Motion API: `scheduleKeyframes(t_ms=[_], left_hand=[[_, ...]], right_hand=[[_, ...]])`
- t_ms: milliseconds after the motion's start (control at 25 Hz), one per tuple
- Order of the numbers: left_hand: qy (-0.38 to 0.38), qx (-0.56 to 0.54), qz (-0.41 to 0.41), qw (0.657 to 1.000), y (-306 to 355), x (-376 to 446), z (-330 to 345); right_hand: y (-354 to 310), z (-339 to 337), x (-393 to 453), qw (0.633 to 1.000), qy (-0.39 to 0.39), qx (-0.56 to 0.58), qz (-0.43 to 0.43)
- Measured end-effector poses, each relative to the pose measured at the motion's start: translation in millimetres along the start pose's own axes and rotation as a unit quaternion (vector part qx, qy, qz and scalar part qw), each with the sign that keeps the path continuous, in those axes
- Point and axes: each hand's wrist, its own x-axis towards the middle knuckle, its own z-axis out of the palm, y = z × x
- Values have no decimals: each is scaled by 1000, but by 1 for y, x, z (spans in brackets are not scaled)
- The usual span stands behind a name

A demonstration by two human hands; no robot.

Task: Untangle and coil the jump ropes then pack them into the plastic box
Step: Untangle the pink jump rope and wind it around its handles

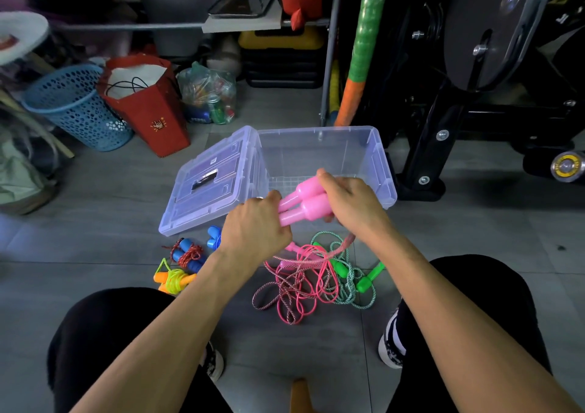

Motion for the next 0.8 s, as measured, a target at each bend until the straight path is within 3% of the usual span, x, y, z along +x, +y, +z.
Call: scheduleKeyframes(t_ms=[120, 240, 360, 480, 560, 640, 720, 800], left_hand=[[-120, -117, -29, 985, -17, 6, -8], [-281, -196, 35, 939, -28, 1, -21], [-359, -318, 58, 875, -30, -10, -30], [-409, -506, 43, 758, -37, -18, -31], [-406, -619, 27, 672, -41, -17, -30], [-371, -700, 8, 611, -45, -13, -31], [-306, -741, -46, 596, -43, -8, -32], [-222, -728, -140, 633, -39, -3, -30]], right_hand=[[4, -15, 1, 997, -9, -62, -48], [6, -22, 2, 991, -40, 29, -123], [8, -20, 4, 984, -53, 123, -115], [10, -11, 4, 977, -75, 177, -90], [13, -3, 6, 979, -72, 169, -89], [15, 7, 6, 984, -48, 135, -106], [16, 16, 2, 986, -25, 65, -149], [17, 27, -6, 981, -42, -31, -188]])
